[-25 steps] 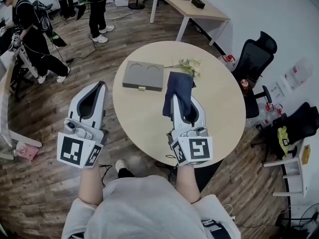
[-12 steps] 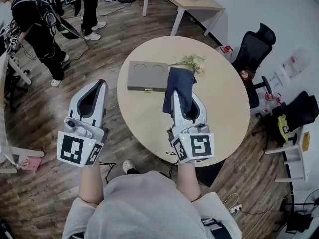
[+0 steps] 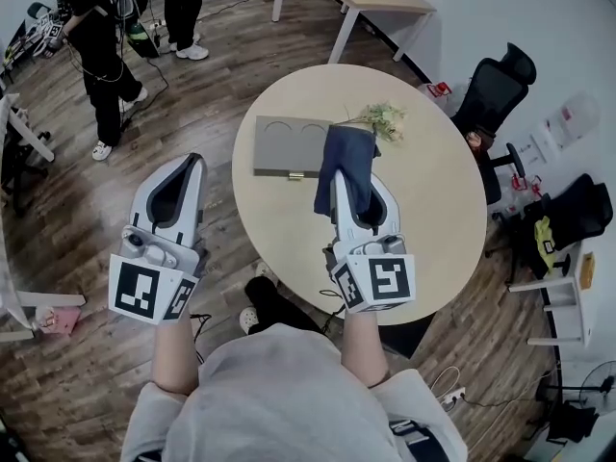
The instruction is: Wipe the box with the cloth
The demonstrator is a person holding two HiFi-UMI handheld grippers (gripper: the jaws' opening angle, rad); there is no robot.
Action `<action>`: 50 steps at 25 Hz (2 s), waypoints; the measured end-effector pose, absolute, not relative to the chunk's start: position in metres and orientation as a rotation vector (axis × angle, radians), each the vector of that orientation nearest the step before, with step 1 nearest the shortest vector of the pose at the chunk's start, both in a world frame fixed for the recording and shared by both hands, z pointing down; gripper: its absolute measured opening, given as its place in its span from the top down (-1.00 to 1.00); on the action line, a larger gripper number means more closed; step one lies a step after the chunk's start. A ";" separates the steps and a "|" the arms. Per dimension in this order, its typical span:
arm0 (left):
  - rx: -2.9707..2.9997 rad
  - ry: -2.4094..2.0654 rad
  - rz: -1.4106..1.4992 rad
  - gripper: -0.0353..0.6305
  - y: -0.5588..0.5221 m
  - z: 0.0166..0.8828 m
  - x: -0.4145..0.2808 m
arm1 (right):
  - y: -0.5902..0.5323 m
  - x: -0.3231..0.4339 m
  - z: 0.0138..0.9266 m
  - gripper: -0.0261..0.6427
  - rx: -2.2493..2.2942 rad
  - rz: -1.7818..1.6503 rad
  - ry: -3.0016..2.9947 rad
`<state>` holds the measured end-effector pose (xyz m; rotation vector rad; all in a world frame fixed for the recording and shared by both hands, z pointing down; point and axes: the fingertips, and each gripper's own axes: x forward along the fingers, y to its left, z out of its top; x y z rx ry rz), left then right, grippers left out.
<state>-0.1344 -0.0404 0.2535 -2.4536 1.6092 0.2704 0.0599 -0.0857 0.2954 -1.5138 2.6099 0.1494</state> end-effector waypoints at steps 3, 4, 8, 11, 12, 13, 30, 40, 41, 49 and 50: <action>-2.446 1.622 0.266 0.87 -0.052 0.256 -0.145 | -0.102 0.050 0.296 0.66 -1.509 0.140 2.609; -2.441 1.628 0.266 0.87 -0.057 0.256 -0.150 | -0.108 0.047 0.296 0.66 -1.504 0.144 2.612; -2.428 1.645 0.269 0.87 -0.083 0.254 -0.167 | -0.137 0.030 0.296 0.66 -1.482 0.133 2.618; -2.421 1.638 0.262 0.87 -0.106 0.250 -0.176 | -0.160 0.016 0.295 0.66 -1.462 0.138 2.630; -2.420 1.633 0.259 0.87 -0.114 0.249 -0.178 | -0.168 0.013 0.294 0.66 -1.457 0.138 2.627; -2.421 1.627 0.257 0.87 -0.122 0.247 -0.179 | -0.176 0.010 0.294 0.66 -1.452 0.137 2.622; -2.606 1.521 0.163 0.87 -0.231 0.286 -0.154 | -0.259 0.010 0.354 0.66 -1.553 -0.046 2.646; -2.667 1.474 0.142 0.87 -0.267 0.303 -0.144 | -0.294 0.011 0.377 0.66 -1.606 -0.139 2.662; -2.670 1.474 0.141 0.87 -0.270 0.305 -0.147 | -0.297 0.008 0.380 0.66 -1.612 -0.155 2.669; -2.738 1.401 0.156 0.87 -0.299 0.301 -0.157 | -0.325 -0.014 0.400 0.66 -1.612 -0.381 2.717; -2.747 1.387 0.154 0.87 -0.302 0.301 -0.160 | -0.328 -0.018 0.402 0.66 -1.620 -0.403 2.716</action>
